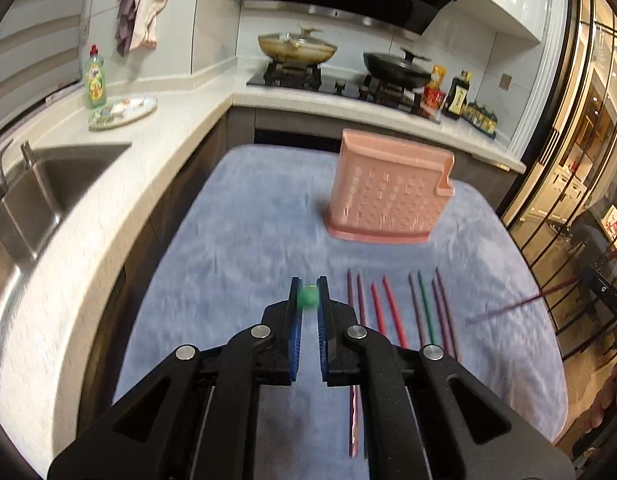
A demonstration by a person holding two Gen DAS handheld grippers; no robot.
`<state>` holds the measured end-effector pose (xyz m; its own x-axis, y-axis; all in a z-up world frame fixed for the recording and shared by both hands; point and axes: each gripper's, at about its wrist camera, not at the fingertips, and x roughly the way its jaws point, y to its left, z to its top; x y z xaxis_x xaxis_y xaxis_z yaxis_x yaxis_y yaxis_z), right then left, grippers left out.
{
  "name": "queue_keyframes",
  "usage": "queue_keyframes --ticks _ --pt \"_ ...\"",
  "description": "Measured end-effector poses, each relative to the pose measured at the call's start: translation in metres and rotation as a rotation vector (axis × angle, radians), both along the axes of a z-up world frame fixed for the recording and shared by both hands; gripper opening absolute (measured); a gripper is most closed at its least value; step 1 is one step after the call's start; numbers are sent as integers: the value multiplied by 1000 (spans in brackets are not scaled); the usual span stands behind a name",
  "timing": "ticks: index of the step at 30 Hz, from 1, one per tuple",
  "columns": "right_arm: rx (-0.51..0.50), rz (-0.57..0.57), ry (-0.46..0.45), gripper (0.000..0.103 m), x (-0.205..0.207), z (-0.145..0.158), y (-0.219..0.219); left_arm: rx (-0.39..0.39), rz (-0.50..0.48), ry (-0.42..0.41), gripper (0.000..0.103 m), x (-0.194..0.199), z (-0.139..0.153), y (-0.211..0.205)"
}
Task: Organize utensils
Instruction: 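Lift both held chopsticks up over the pink utensil holder, then lower the chopsticks into the pink holder and open both tools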
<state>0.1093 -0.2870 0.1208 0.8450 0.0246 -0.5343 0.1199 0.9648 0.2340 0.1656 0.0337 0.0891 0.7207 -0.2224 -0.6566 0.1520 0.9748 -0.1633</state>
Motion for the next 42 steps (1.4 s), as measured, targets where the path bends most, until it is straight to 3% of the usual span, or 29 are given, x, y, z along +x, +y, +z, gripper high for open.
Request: queue_keyframes --ticks 13,18,22,29,36,37,39,42 --pt "28 47 -197 7 93 93 10 -92 9 -235 7 75 118 -22" --pt "79 50 -239 7 130 108 14 -138 13 -287 7 100 141 -32" --pt "91 53 -223 7 159 102 19 -127 18 -287 7 116 138 -43" --pt "68 67 -149 7 193 64 30 -112 21 -223 7 141 103 -52" --pt "49 58 -104 8 202 35 34 -84 29 -174 7 148 74 -51" --pt "47 49 -109 12 200 35 33 -85 33 -169 7 149 72 -49" --pt "51 38 -118 16 194 38 30 -85 43 -168 12 147 69 -45" --pt "61 23 -143 23 178 46 23 -87 59 -180 32 139 70 -37"
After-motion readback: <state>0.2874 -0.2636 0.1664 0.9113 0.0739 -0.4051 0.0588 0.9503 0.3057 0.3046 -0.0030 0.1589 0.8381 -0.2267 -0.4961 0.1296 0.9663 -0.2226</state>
